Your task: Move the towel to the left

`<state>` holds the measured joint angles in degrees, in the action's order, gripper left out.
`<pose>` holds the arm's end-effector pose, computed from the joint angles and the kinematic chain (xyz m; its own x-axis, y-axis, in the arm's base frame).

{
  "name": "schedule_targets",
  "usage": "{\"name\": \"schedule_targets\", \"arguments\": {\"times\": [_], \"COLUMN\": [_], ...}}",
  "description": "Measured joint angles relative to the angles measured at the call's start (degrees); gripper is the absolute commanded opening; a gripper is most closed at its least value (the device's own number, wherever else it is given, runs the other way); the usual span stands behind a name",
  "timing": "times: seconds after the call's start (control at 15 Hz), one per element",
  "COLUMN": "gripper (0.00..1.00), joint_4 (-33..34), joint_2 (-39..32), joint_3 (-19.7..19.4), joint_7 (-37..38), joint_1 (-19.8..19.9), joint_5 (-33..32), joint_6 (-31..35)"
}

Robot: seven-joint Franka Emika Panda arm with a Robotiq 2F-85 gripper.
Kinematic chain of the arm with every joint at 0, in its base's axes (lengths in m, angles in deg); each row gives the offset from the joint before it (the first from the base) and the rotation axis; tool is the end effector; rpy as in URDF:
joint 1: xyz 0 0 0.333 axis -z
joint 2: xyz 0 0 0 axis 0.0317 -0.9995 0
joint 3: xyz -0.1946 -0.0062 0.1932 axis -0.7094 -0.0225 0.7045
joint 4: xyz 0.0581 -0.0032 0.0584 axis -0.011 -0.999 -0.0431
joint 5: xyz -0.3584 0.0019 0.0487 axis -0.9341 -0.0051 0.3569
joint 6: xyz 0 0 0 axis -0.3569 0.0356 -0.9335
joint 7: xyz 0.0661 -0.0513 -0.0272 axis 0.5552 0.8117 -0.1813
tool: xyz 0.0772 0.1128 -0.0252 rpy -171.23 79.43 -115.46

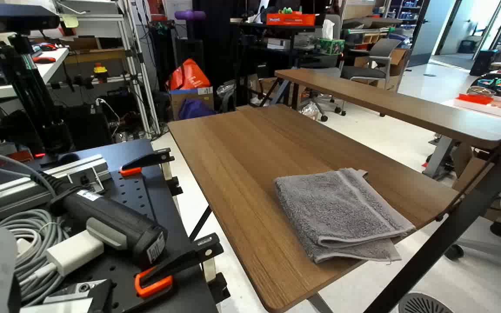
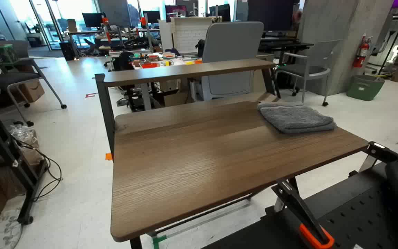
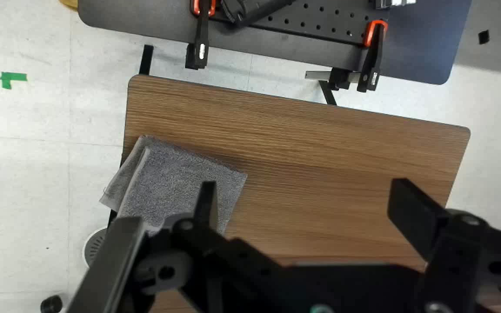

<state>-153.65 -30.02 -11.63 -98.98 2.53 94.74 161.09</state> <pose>0.4182 -0.1088 0.3959 0.9757 0.2131 -0.0509 0.1990 -0.9593 -0.2003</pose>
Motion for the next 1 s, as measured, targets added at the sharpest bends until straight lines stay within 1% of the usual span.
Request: {"name": "schedule_targets", "arguments": {"times": [0.53, 0.73, 1.0], "gripper": [1.0, 1.0, 1.0], "joint_4": [0.0, -0.03, 0.83], "joint_2": [0.0, -0.22, -4.03], "joint_3": [0.0, 0.5, 0.8], "joint_7": [0.0, 0.06, 0.36], "joint_1": [0.0, 0.63, 0.81], "joint_5": [0.0, 0.0, 0.0], "joint_6": [0.02, 0.17, 1.97]}}
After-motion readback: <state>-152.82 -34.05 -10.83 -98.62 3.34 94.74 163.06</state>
